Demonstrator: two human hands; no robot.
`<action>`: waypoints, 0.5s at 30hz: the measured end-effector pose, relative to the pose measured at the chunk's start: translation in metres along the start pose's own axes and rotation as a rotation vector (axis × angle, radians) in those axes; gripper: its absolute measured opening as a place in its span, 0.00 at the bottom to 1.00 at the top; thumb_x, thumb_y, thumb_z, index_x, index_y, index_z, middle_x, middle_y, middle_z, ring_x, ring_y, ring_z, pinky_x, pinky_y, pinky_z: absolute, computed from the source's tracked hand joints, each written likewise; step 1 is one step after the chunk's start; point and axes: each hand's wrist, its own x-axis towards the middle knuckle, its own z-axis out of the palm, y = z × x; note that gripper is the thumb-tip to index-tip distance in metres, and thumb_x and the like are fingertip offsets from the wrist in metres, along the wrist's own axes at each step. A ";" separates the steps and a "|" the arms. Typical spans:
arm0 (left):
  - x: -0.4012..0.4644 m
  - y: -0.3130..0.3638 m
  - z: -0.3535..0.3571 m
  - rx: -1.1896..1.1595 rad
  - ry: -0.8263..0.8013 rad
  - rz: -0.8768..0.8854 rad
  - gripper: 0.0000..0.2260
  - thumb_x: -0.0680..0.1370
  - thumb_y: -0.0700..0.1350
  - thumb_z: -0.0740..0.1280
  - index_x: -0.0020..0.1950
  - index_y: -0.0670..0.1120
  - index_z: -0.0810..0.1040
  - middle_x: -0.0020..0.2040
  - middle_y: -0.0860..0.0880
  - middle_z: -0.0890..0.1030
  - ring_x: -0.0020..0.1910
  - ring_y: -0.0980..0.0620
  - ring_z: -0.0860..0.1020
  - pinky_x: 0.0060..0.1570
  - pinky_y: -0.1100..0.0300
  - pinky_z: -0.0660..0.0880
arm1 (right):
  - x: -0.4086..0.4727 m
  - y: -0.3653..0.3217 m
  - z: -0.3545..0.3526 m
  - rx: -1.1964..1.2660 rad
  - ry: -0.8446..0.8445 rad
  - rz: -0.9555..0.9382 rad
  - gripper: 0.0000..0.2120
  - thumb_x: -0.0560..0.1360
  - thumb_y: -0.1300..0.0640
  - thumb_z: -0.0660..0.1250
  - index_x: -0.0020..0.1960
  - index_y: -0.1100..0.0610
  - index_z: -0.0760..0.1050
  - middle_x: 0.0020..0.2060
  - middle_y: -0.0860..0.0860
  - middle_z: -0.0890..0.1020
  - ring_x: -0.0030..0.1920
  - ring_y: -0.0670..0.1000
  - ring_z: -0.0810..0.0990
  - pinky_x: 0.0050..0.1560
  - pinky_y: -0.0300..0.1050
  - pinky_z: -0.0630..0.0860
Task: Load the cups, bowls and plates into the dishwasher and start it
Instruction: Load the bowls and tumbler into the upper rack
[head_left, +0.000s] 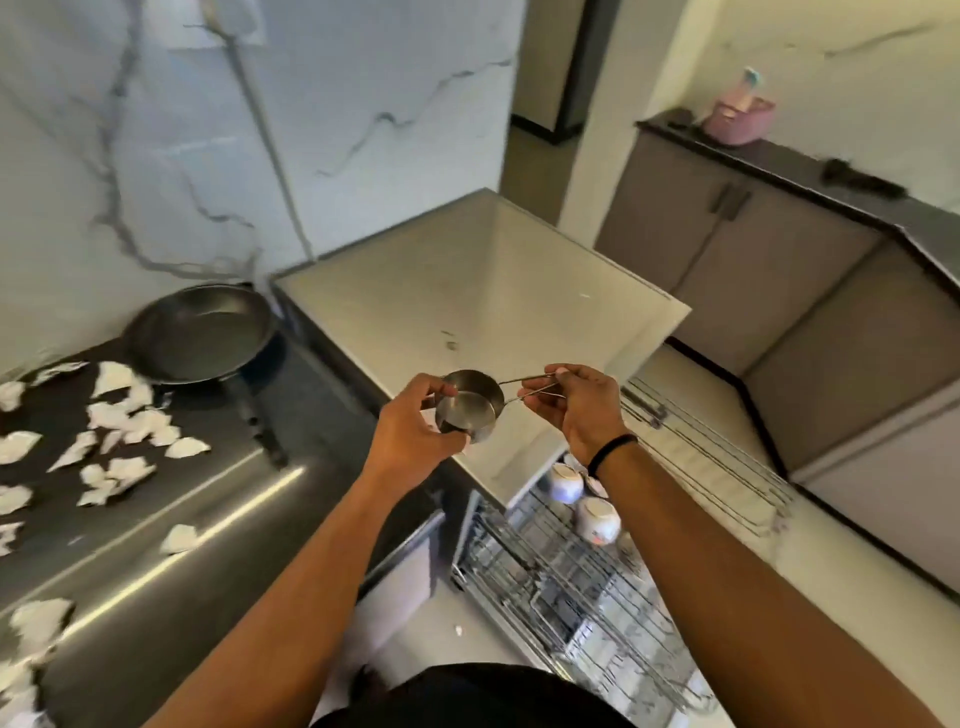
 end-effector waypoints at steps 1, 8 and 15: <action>-0.003 0.009 0.021 -0.016 -0.040 0.014 0.27 0.65 0.38 0.80 0.59 0.54 0.75 0.54 0.60 0.80 0.55 0.58 0.79 0.49 0.66 0.75 | -0.005 -0.005 -0.026 0.022 0.027 -0.004 0.08 0.83 0.66 0.57 0.52 0.66 0.74 0.38 0.64 0.85 0.39 0.61 0.86 0.40 0.48 0.84; -0.022 0.063 0.140 0.113 -0.276 0.158 0.40 0.65 0.42 0.81 0.75 0.49 0.69 0.67 0.49 0.77 0.63 0.50 0.76 0.59 0.60 0.72 | -0.048 -0.025 -0.165 0.170 0.166 -0.062 0.10 0.84 0.65 0.56 0.51 0.66 0.74 0.41 0.65 0.83 0.39 0.60 0.85 0.38 0.47 0.84; -0.052 0.081 0.211 0.204 -0.446 0.168 0.42 0.64 0.42 0.82 0.75 0.51 0.68 0.68 0.48 0.75 0.65 0.49 0.74 0.62 0.57 0.71 | -0.080 -0.005 -0.252 0.307 0.230 -0.041 0.09 0.84 0.65 0.57 0.52 0.68 0.75 0.44 0.67 0.83 0.40 0.61 0.86 0.39 0.47 0.84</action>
